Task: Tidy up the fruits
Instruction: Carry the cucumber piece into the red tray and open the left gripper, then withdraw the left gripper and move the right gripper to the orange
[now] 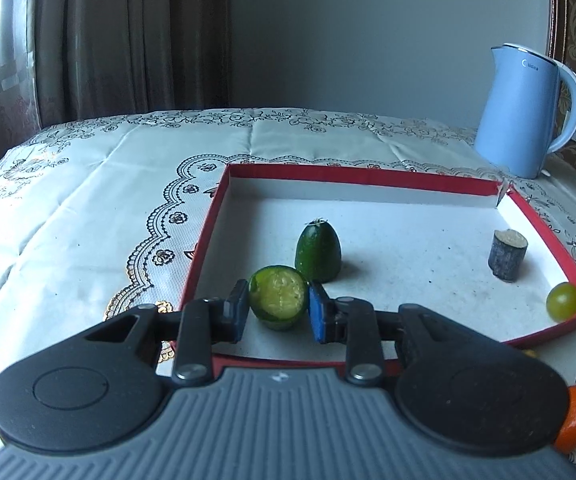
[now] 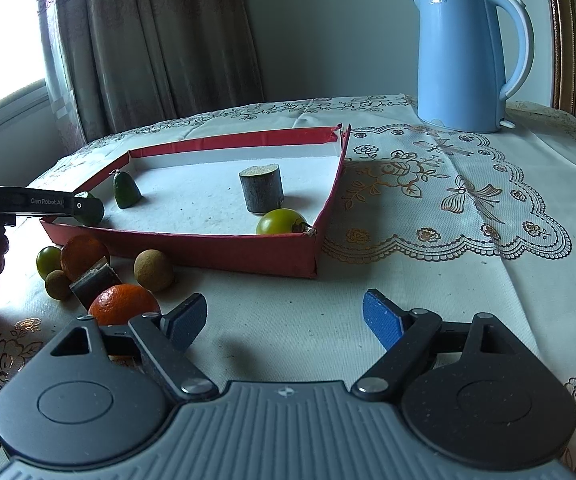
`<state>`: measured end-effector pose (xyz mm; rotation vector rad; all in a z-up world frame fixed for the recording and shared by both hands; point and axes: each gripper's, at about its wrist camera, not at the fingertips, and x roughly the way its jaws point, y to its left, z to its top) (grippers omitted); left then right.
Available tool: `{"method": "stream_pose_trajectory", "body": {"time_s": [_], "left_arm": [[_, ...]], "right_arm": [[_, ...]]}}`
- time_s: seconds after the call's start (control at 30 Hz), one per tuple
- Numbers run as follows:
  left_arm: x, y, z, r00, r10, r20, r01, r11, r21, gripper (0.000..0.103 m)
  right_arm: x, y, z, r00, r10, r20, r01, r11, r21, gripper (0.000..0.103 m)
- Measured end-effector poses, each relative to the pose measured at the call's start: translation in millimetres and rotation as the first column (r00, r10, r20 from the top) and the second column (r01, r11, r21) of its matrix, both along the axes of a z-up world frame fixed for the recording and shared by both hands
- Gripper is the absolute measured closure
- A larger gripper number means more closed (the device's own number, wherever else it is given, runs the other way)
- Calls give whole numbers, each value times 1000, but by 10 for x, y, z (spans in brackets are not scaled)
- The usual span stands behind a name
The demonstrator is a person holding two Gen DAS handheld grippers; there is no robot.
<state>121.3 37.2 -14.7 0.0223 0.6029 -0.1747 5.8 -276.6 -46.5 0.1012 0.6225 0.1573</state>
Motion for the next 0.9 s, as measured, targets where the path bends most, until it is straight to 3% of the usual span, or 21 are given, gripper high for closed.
{"method": "stream_pose_trajectory", "body": {"time_s": [0.1,0.17,0.2,0.47,0.57,0.63,0.77,0.9], "left_arm": [[-7,-27,-20,1000,15,7,-15,1000,23,50],[-37,-26,-4,1000,13,22,-13,1000,22,44],[-62,-15,5,999,15,34,-15,1000,19,35],[-328,71,109,996,11,91,-9,1000,-20,27],[-538,141,159,987,64,148,-60,998,-27,13],[-674,212,200,979,90,182,-87,996,-28,10],[-897,388,195,981,115,158,-106,992,-62,4],[-1031,473,84,988,109,108,-106,994,-35,2]], "right_arm": [[2,0,-1,1000,0,0,0,1000,0,17],[2,3,-1,1000,0,0,0,1000,0,17],[2,3,-1,1000,0,0,0,1000,0,17],[0,6,-1,1000,0,0,0,1000,-1,17],[-1,7,-2,1000,0,0,0,1000,-1,17],[-1,8,-1,1000,0,0,0,1000,-2,17],[-1,28,-6,1000,1,-2,-1,1000,-15,17],[6,79,-10,1000,5,-8,-5,999,-52,15]]}}
